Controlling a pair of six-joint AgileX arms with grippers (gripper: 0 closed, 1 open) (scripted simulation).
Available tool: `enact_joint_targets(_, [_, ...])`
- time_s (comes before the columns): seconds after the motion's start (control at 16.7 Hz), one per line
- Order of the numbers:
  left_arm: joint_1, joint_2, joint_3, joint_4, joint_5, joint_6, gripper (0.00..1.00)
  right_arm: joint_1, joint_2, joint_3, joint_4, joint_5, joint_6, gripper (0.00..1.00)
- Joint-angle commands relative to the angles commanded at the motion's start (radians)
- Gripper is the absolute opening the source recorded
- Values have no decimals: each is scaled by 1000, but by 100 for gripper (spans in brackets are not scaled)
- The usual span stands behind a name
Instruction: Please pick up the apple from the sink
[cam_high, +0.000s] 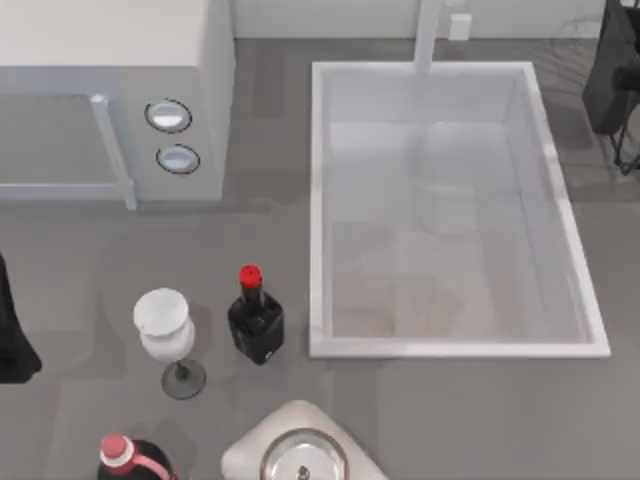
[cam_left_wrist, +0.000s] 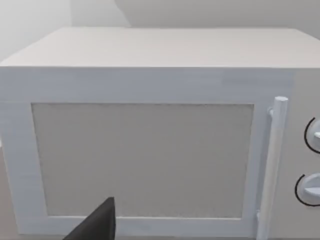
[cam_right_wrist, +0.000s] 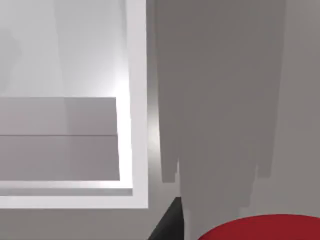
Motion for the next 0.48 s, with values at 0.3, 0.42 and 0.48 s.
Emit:
enact_joint_targets(0.3, [0, 0, 0, 0, 0, 0, 100, -77, -61, -90, 41, -4, -76, 0])
enact_joint_targets(0.42, [0, 0, 0, 0, 0, 0, 100, -73, -57, -88, 39, -3, -74, 0])
enact_joint_targets(0.48, [0, 0, 0, 0, 0, 0, 100, -73, -57, -90, 42, -3, -74, 0])
